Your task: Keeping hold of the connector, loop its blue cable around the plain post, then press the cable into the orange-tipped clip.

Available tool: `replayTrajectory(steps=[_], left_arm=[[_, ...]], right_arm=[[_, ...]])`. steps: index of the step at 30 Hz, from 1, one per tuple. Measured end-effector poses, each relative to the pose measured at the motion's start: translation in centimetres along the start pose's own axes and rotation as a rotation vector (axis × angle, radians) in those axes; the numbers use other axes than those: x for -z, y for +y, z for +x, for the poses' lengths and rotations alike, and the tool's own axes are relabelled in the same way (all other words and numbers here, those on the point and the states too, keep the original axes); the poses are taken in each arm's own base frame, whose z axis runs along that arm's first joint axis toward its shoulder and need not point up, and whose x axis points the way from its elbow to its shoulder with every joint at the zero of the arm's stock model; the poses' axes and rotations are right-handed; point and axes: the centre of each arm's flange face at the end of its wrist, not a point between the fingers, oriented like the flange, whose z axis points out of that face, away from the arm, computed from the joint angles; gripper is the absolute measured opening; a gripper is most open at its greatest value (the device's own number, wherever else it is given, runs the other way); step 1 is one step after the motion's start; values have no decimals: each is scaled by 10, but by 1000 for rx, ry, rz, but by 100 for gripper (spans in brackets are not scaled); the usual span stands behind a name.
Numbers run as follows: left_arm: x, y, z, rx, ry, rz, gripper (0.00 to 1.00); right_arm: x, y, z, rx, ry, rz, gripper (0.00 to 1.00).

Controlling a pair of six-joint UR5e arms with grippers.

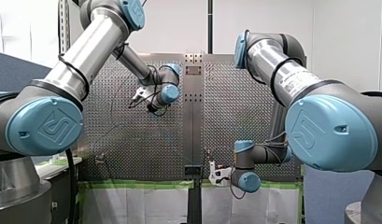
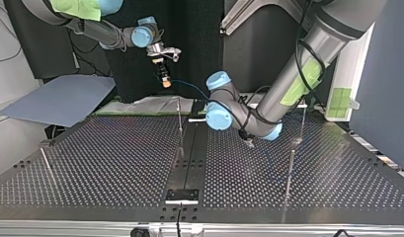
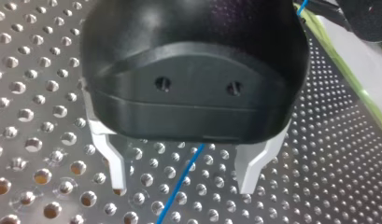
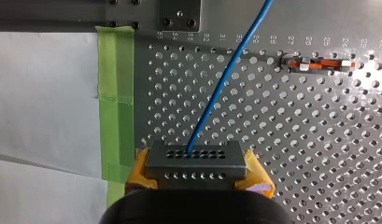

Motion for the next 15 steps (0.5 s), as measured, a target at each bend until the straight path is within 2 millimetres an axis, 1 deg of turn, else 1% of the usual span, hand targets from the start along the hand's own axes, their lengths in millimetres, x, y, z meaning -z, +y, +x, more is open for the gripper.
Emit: replayTrajectory(steps=[4, 11, 15], left_arm=[[-1, -5, 2, 10, -8, 3, 100], [3, -15, 11, 15, -17, 23, 100], [7, -21, 13, 18, -28, 33, 100]], right_arm=[[0, 0, 0, 0, 0, 0, 0], [0, 0, 0, -2, 1, -1, 0], [0, 0, 0, -4, 1, 0, 0]])
